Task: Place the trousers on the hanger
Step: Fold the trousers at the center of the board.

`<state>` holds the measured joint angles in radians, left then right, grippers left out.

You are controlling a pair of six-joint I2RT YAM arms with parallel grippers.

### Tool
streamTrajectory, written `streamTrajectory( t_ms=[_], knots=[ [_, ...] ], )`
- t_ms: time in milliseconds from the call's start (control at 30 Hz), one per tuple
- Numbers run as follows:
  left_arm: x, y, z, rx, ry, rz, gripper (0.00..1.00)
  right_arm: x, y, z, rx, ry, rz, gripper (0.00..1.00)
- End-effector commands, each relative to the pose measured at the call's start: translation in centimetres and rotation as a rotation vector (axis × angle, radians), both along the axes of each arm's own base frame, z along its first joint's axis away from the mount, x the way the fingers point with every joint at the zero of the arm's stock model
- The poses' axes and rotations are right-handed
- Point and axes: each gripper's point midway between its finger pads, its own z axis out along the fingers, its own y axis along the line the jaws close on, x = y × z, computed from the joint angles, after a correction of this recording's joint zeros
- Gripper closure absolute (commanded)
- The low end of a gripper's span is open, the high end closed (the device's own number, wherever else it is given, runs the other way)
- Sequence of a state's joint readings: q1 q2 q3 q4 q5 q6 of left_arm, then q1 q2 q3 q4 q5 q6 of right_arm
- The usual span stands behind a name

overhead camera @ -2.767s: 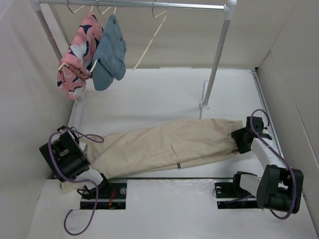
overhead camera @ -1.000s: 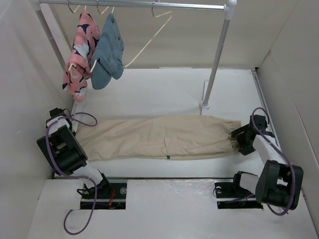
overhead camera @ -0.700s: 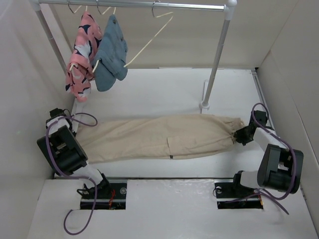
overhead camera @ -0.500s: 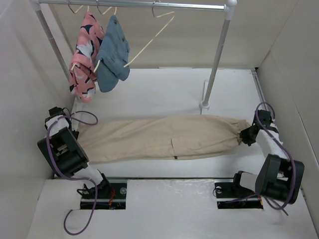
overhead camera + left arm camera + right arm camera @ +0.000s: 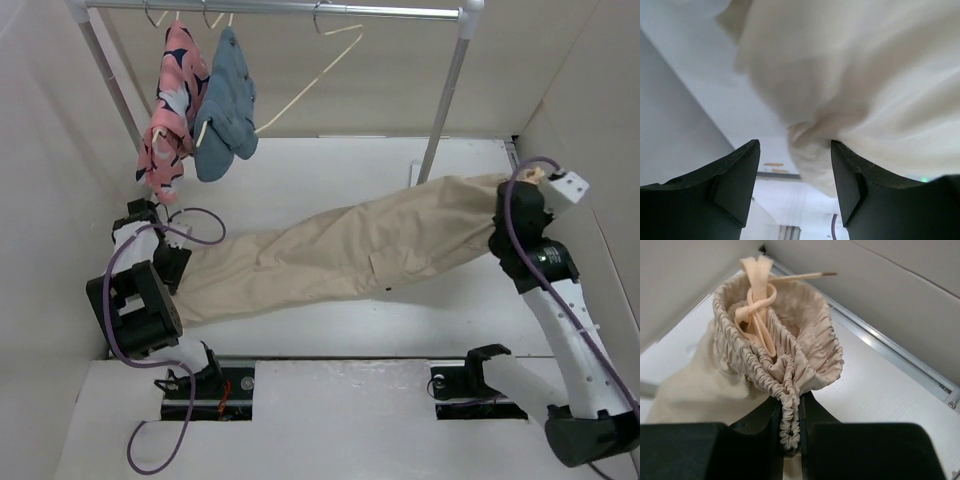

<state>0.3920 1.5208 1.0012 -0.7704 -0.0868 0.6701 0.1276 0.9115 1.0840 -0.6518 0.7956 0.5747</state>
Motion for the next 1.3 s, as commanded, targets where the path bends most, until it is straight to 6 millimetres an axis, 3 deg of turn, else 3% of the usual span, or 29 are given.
streamTrajectory(
  t_ms=[0, 33, 67, 167, 267, 333, 433, 500, 567, 633, 733, 767, 933, 1067, 1167, 1200, 1267],
  knots=[
    [0.2, -3.1, 0.3, -0.088, -0.026, -0.040, 0.44, -1.6, 1.0, 2.4, -0.237, 0.041, -0.087, 1.00],
    [0.2, -3.4, 0.3, -0.099, -0.031, -0.029, 0.44, -1.4, 3.9, 2.1, -0.281, 0.061, 0.007, 1.00],
    [0.1, -3.7, 0.3, -0.103, -0.021, -0.042, 0.43, -1.0, 5.1, 1.4, -0.328, 0.091, 0.025, 1.00],
    [0.6, -4.8, 1.3, -0.162, -0.046, -0.051, 0.28, -0.8, 6.9, 0.3, -0.317, 0.084, 0.019, 1.00],
    [0.9, -4.8, 2.3, -0.164, -0.066, -0.065, 0.18, -0.9, 5.6, -0.3, -0.296, 0.116, -0.020, 1.00],
    [1.0, -4.6, 3.2, -0.147, -0.087, -0.066, 0.18, -1.2, 4.8, -0.1, -0.299, 0.122, -0.042, 1.00],
    [1.3, -4.4, 4.5, -0.127, -0.113, -0.067, 0.15, -2.0, 2.1, 1.8, -0.331, 0.137, -0.092, 1.00],
    [1.6, -4.7, 5.2, -0.146, -0.137, -0.073, 0.00, -1.3, 0.3, 2.9, -0.294, 0.097, -0.108, 1.00],
    [2.0, -4.9, 6.0, -0.155, -0.164, -0.079, 0.00, -2.3, -1.5, 4.1, -0.310, 0.089, -0.100, 1.00],
    [2.0, -4.9, 6.0, -0.155, -0.165, -0.079, 0.00, -3.1, -3.5, 5.4, -0.287, 0.039, -0.138, 1.00],
    [0.9, -3.7, 4.0, -0.088, -0.102, -0.026, 0.00, -3.8, -5.0, 5.9, -0.310, 0.058, -0.146, 1.00],
    [0.3, -3.6, 2.6, -0.082, -0.058, -0.020, 0.00, -3.7, -4.8, 6.2, -0.313, 0.055, -0.132, 1.00],
    [-1.0, -3.5, 0.1, -0.074, 0.015, 0.017, 0.03, -2.7, -3.3, 5.8, -0.298, 0.042, -0.034, 1.00],
    [-0.7, -3.8, -0.1, -0.092, 0.009, 0.015, 0.03, -3.1, -4.1, 5.9, -0.317, 0.066, -0.105, 1.00],
    [-0.4, -5.1, -0.1, -0.169, -0.009, -0.004, 0.03, -3.2, -4.6, 6.9, -0.364, 0.092, -0.133, 1.00],
    [-0.2, -5.5, -0.1, -0.182, -0.012, -0.018, 0.03, -3.0, -4.1, 8.1, -0.369, 0.064, -0.115, 1.00],
    [-0.1, -6.5, -0.1, -0.220, -0.013, -0.042, 0.04, -1.6, -2.4, 8.6, -0.375, 0.058, -0.042, 1.00]
  ],
)
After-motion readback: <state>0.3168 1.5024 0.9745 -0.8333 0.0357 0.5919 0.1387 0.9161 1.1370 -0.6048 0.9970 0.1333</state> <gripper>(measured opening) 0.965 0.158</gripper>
